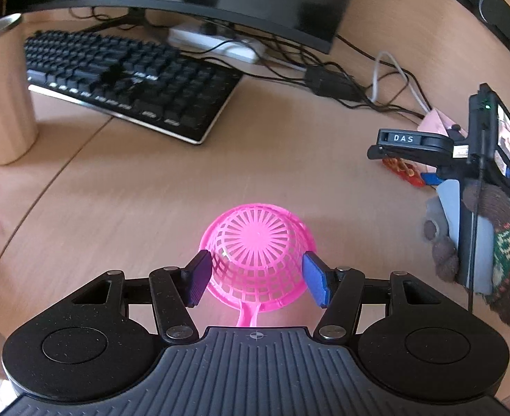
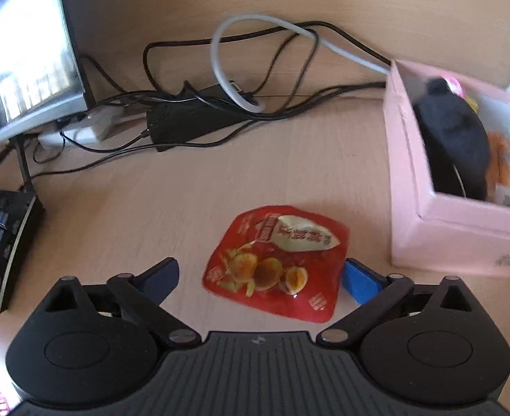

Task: Organize objects
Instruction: 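Grasp the red snack packet with the right gripper while the left holds the strainer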

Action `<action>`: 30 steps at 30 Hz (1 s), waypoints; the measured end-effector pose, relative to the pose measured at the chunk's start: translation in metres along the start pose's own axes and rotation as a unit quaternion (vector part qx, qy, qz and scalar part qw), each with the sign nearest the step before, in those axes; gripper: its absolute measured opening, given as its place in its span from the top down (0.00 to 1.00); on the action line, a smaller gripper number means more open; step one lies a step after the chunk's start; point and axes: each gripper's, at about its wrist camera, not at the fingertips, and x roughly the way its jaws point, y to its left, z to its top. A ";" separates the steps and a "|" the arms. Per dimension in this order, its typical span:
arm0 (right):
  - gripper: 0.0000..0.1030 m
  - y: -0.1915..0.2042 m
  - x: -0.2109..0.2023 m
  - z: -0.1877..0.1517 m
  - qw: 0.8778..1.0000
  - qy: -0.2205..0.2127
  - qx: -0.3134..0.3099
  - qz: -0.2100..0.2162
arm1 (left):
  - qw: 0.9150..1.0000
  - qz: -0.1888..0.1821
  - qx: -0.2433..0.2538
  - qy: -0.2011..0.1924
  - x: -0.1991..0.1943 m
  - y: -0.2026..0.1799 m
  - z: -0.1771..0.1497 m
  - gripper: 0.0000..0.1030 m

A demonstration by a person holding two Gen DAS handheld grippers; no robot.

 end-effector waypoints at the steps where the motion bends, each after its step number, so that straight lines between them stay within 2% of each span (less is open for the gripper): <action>1: 0.20 0.002 -0.001 0.000 1.000 0.001 -0.013 -0.001 | 1.000 -0.001 -0.003 0.000 0.000 0.002 0.000 0.39; 6: 0.23 -0.004 -0.019 -0.009 0.999 0.018 -0.036 0.028 | 1.000 -0.023 0.004 0.002 0.007 0.001 0.003 0.39; 11: 0.23 -0.021 -0.055 -0.030 0.993 0.039 -0.089 0.060 | 0.998 -0.054 0.038 0.013 0.023 -0.020 0.012 0.39; 16: 0.23 -0.050 -0.099 -0.054 0.989 0.032 -0.137 0.042 | 0.992 -0.081 0.095 0.030 0.038 -0.054 0.014 0.39; 21: 0.24 -0.089 -0.137 -0.070 0.993 0.013 -0.119 0.005 | 0.980 -0.119 0.153 0.043 0.049 -0.097 0.016 0.40; 22: 0.35 -0.096 -0.143 -0.072 0.993 0.011 -0.114 0.000 | 0.977 -0.127 0.166 0.044 0.050 -0.108 0.016 0.40; 24: 0.44 -0.112 -0.154 -0.077 0.995 0.014 -0.101 -0.006 | 0.970 -0.142 0.193 0.044 0.050 -0.130 0.015 0.43; 28: 0.43 -0.137 -0.169 -0.091 0.996 0.008 -0.085 -0.024 | 0.957 -0.172 0.226 0.055 0.056 -0.169 0.011 0.43; 29: 0.41 -0.142 -0.170 -0.097 0.996 0.008 -0.084 -0.032 | 0.955 -0.175 0.231 0.061 0.060 -0.178 0.010 0.43; 30: 0.30 -0.147 -0.172 -0.104 0.996 0.009 -0.083 -0.041 | 0.953 -0.177 0.236 0.067 0.064 -0.184 0.007 0.43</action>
